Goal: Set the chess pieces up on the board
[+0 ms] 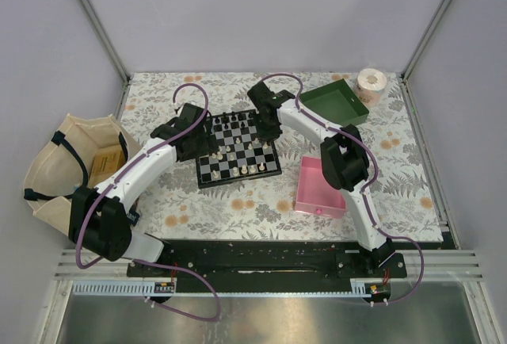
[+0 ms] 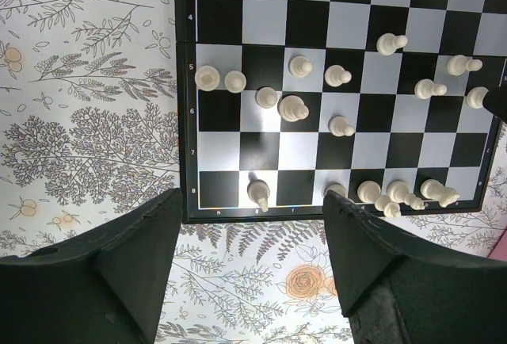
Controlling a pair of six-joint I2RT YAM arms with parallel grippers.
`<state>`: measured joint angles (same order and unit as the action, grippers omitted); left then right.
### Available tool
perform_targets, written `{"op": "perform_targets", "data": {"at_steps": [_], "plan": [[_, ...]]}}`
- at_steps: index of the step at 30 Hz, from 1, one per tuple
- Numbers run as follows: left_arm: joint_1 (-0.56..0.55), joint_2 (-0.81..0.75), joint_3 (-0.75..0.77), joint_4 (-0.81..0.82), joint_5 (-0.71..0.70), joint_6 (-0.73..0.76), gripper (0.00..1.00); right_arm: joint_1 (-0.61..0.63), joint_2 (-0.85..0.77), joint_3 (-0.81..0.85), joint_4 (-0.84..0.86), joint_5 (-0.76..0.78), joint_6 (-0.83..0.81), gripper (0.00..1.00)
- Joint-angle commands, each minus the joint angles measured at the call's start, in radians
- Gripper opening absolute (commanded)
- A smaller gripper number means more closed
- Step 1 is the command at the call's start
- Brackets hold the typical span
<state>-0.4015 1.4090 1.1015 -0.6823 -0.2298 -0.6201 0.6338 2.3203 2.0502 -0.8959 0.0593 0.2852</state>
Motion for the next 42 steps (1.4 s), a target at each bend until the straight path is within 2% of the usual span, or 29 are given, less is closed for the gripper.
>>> {"op": "perform_targets", "data": {"at_steps": [1, 6, 8, 9, 12, 14, 20, 22, 24, 27, 42], "plan": [[0.004, -0.012, 0.018, 0.021, -0.020, 0.013, 0.75, -0.008, -0.018, -0.008, -0.011, -0.007, 0.000, 0.31], [0.006, -0.012, 0.018, 0.020, -0.020, 0.016, 0.75, -0.006, -0.027, -0.031, -0.003, -0.007, -0.003, 0.31], [0.004, -0.012, 0.015, 0.020, -0.020, 0.013, 0.75, -0.008, -0.039, -0.047, 0.014, -0.009, -0.006, 0.22], [0.004, -0.010, 0.017, 0.021, -0.022, 0.013, 0.75, -0.008, -0.051, -0.054, 0.023, -0.006, -0.004, 0.22], [0.004, -0.010, 0.018, 0.021, -0.017, 0.014, 0.75, -0.008, -0.062, -0.065, 0.040, 0.000, -0.003, 0.32], [0.004, -0.010, 0.017, 0.021, -0.019, 0.014, 0.76, -0.006, -0.059, -0.061, 0.038, -0.006, -0.006, 0.35], [0.006, -0.005, 0.017, 0.021, -0.019, 0.016, 0.75, -0.008, -0.071, -0.082, 0.048, -0.012, -0.003, 0.27], [0.006, -0.004, 0.017, 0.023, -0.014, 0.014, 0.75, -0.006, -0.081, -0.094, 0.060, -0.010, -0.009, 0.28], [0.006, -0.004, 0.014, 0.027, -0.008, 0.014, 0.76, -0.006, -0.081, -0.094, 0.060, -0.001, -0.008, 0.36], [0.006, -0.004, 0.011, 0.029, -0.006, 0.014, 0.75, -0.006, -0.082, -0.085, 0.058, -0.001, -0.009, 0.38], [0.006, 0.004, 0.014, 0.029, -0.002, 0.016, 0.76, -0.008, -0.013, 0.048, -0.006, -0.007, -0.020, 0.32]]}}
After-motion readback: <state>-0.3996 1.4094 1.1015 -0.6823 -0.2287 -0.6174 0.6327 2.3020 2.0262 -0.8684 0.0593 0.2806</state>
